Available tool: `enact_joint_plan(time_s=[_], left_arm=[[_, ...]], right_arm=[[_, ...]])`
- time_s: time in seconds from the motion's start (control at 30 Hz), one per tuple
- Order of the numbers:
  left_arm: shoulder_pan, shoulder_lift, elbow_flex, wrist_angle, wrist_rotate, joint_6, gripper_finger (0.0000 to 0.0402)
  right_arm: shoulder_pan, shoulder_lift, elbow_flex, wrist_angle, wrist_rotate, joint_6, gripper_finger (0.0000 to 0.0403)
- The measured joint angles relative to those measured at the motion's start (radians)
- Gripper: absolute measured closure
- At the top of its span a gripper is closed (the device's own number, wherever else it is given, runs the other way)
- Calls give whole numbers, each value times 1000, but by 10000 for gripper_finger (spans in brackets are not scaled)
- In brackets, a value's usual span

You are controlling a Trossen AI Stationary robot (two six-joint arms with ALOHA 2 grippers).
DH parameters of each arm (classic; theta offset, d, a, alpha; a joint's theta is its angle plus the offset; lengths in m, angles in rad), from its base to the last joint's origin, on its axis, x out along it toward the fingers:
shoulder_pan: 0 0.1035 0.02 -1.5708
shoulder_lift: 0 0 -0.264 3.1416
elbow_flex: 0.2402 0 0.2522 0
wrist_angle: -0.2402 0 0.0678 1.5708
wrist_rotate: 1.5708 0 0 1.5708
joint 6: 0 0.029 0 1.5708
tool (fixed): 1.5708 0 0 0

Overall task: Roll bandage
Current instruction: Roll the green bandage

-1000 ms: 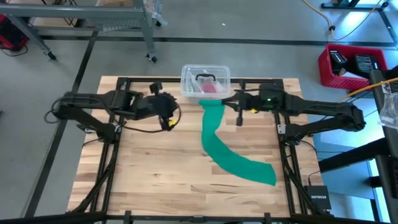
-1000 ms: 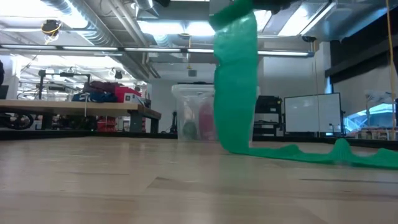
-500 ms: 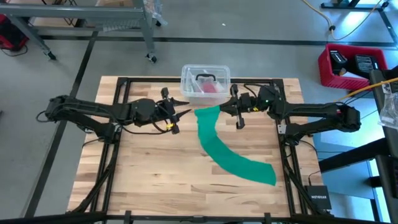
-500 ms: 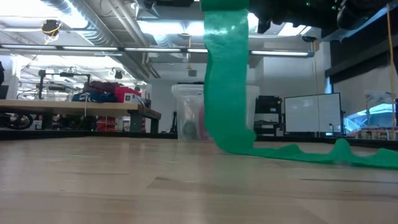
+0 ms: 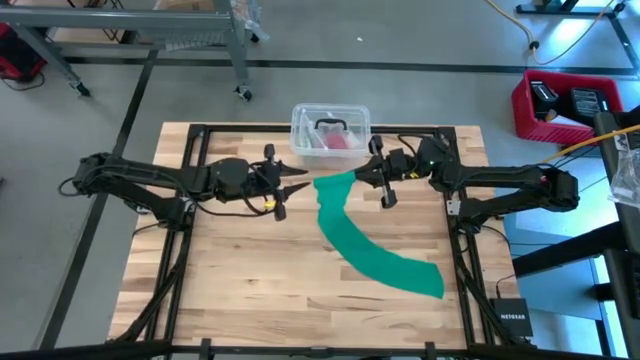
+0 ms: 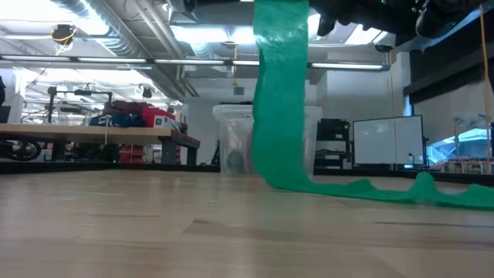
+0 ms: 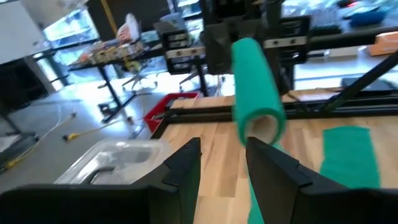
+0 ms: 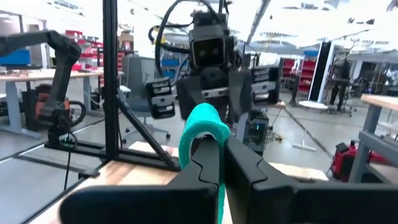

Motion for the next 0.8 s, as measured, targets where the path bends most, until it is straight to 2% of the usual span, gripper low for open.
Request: enact_joint_plan(time_s=[0.47,0.8], left_arm=[[0,1,0,40,6,41,281],[1,3,0,95,7,51,281]], right_arm=[[0,78,1,148,-22,77,394],[18,126,35,146,-27,69,394]])
